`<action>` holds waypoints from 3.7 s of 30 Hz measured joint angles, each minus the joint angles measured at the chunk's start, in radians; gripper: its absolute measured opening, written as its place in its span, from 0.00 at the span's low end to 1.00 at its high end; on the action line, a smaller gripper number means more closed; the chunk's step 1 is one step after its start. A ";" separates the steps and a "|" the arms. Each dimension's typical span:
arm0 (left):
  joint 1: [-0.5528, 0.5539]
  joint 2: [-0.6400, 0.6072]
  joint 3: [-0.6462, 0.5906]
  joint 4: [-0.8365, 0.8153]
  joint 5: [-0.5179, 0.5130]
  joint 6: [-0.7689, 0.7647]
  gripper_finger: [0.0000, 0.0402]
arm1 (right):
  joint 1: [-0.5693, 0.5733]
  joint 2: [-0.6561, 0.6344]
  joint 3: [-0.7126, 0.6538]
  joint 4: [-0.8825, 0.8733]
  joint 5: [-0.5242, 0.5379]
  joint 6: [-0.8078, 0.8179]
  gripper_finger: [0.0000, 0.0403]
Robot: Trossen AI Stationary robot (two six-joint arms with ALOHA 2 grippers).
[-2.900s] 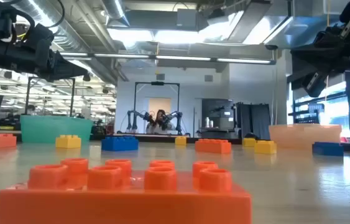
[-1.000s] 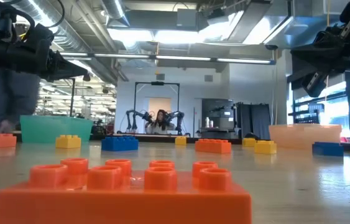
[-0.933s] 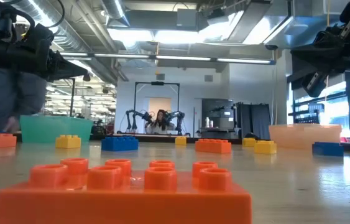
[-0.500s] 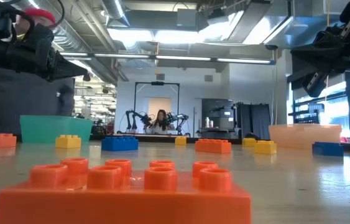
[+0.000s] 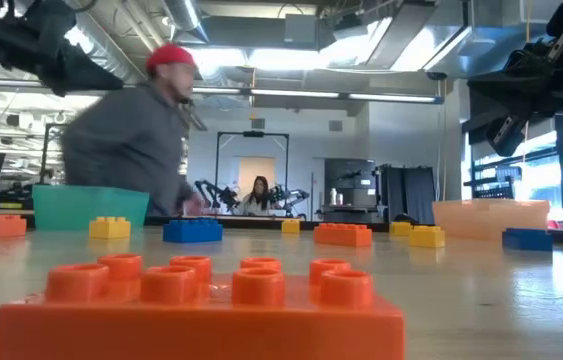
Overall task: Sort & place blocks by color
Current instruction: Put the blue game piece into the blue bin
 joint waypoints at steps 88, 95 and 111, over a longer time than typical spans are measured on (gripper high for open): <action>-0.602 1.298 0.819 -0.508 -0.202 -0.719 0.75 | 0.000 0.000 0.000 0.000 0.000 0.000 0.00; -0.640 1.427 0.819 -0.490 -0.145 -0.726 0.75 | 0.000 0.000 0.000 0.000 0.000 0.000 0.00; -0.704 1.461 0.819 -0.458 -0.191 -0.709 0.75 | 0.000 0.000 0.000 0.000 0.000 0.000 0.00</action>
